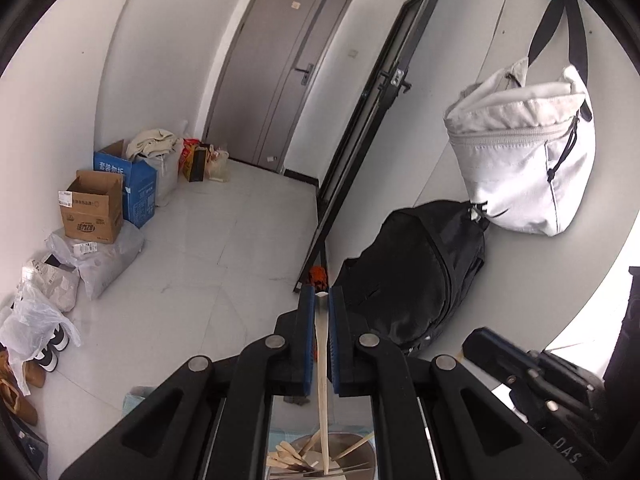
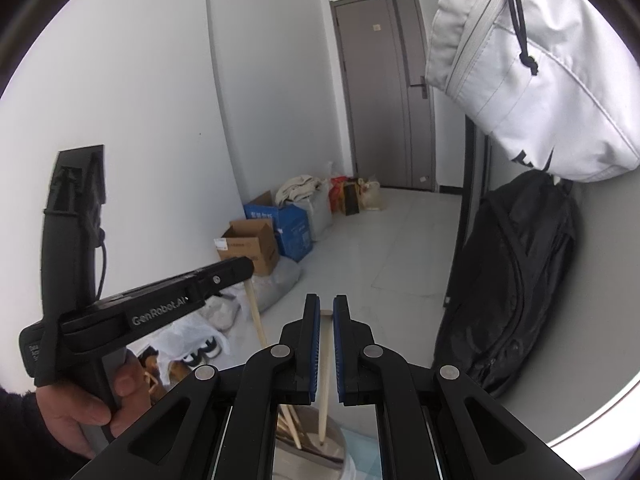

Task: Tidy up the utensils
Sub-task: 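Raise both grippers with their chopsticks up over the caddy opening, then open the right gripper, then the left, dropping chopsticks into the caddy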

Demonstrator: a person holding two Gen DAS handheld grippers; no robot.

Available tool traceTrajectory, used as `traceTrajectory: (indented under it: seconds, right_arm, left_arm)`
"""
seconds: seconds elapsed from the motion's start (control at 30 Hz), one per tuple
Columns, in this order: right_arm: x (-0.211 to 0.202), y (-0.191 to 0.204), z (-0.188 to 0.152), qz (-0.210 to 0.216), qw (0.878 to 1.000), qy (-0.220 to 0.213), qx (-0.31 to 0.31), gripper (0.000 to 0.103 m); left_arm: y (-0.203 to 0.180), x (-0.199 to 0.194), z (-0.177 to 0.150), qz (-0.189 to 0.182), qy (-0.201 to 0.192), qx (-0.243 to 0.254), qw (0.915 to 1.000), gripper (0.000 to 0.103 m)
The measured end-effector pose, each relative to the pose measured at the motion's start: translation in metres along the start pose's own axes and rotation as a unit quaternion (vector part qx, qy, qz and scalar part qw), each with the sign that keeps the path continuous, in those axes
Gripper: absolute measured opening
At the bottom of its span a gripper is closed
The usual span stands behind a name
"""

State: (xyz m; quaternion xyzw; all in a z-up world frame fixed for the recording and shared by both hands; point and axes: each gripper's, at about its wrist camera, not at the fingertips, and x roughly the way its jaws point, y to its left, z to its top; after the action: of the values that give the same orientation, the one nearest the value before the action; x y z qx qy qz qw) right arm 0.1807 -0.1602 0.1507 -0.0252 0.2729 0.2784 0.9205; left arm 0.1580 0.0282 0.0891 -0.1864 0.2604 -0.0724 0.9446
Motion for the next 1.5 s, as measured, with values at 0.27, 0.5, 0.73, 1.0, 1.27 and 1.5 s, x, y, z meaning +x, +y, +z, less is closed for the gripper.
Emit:
traceTrajectory:
  seconds: [0.27, 0.5, 0.73, 1.0, 1.27, 1.5]
  right_arm:
    - [0.002, -0.003, 0.002, -0.002, 1.0, -0.002, 0.004, 0.006]
    - [0.008, 0.0, -0.002, 0.001, 1.0, 0.007, -0.001, 0.006]
    - [0.022, 0.001, -0.014, 0.019, 0.999, 0.033, 0.004, 0.006]
    - [0.032, -0.003, -0.03, 0.079, 0.992, 0.058, 0.076, 0.008]
    - [0.013, -0.017, -0.045, 0.084, 0.985, 0.051, 0.14, 0.03]
    - [-0.016, -0.013, -0.056, 0.075, 0.984, 0.031, 0.158, 0.049]
  left_arm:
    - [-0.007, 0.004, 0.013, -0.009, -0.011, 0.007, 0.9999, 0.002]
    - [-0.011, 0.003, -0.004, -0.013, -0.008, 0.033, 0.9993, 0.002]
    - [0.001, 0.003, -0.018, -0.046, 0.028, 0.025, 0.9982, 0.002]
    - [0.014, -0.003, -0.021, -0.085, 0.071, 0.017, 0.9937, 0.003]
    - [0.019, -0.014, -0.023, -0.079, 0.099, 0.015, 0.9918, 0.016]
    - [0.022, -0.042, -0.021, -0.04, 0.069, 0.011, 0.9967, 0.044]
